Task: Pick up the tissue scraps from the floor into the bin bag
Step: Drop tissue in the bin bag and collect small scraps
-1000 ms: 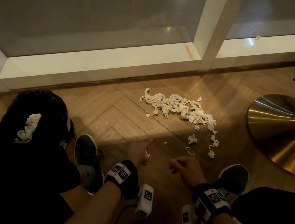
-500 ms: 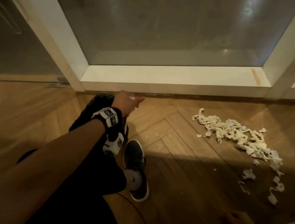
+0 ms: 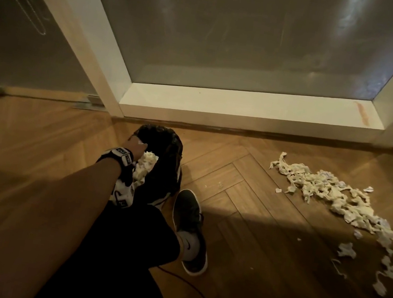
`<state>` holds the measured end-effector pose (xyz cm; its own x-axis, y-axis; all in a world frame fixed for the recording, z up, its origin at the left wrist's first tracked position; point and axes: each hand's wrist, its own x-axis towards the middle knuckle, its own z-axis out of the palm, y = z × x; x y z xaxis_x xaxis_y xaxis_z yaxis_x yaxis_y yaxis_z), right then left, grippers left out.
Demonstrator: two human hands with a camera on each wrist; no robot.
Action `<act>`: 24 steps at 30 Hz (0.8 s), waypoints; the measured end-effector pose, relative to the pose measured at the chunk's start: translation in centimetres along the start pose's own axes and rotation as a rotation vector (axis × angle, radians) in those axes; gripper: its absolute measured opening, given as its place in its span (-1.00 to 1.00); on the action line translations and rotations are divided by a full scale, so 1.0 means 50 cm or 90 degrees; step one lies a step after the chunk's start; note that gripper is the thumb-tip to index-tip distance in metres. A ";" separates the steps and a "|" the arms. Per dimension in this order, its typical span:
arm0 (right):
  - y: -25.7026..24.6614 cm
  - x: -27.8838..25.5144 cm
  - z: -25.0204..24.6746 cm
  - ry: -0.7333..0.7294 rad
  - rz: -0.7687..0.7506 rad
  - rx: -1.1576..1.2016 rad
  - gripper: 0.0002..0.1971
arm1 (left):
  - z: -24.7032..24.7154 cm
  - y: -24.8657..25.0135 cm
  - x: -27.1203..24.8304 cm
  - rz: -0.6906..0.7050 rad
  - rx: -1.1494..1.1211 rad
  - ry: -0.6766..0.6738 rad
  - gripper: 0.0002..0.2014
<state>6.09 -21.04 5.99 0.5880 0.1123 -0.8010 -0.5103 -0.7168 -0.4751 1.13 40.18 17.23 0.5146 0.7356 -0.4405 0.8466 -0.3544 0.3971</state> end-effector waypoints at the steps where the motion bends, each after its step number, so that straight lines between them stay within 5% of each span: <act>1: -0.002 0.000 0.000 0.007 0.000 0.000 -0.78 | 0.005 -0.004 0.007 -0.001 0.013 0.004 -0.43; 6: 0.006 0.006 -0.001 0.016 0.007 -0.009 -0.76 | 0.015 0.013 0.011 0.052 0.034 0.028 -0.36; 12: 0.018 0.031 0.008 -0.018 0.021 -0.046 -0.84 | 0.029 0.109 -0.049 0.173 -0.046 -0.009 -0.78; 15: 0.013 0.036 0.017 -0.019 0.025 -0.039 -0.84 | 0.059 0.178 -0.118 0.222 -0.056 -0.063 -0.70; 19: 0.024 0.057 0.015 -0.014 0.014 -0.052 -0.82 | 0.138 0.271 -0.211 0.245 0.016 -0.081 -0.30; 24: 0.028 0.066 -0.068 0.081 0.038 -0.019 -0.87 | 0.281 0.391 -0.277 0.366 0.105 -0.233 -0.48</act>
<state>9.46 -24.00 3.91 0.6324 -0.0181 -0.7744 -0.5297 -0.7395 -0.4153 12.48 14.95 19.80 0.8749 0.1744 -0.4517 0.4218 -0.7327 0.5341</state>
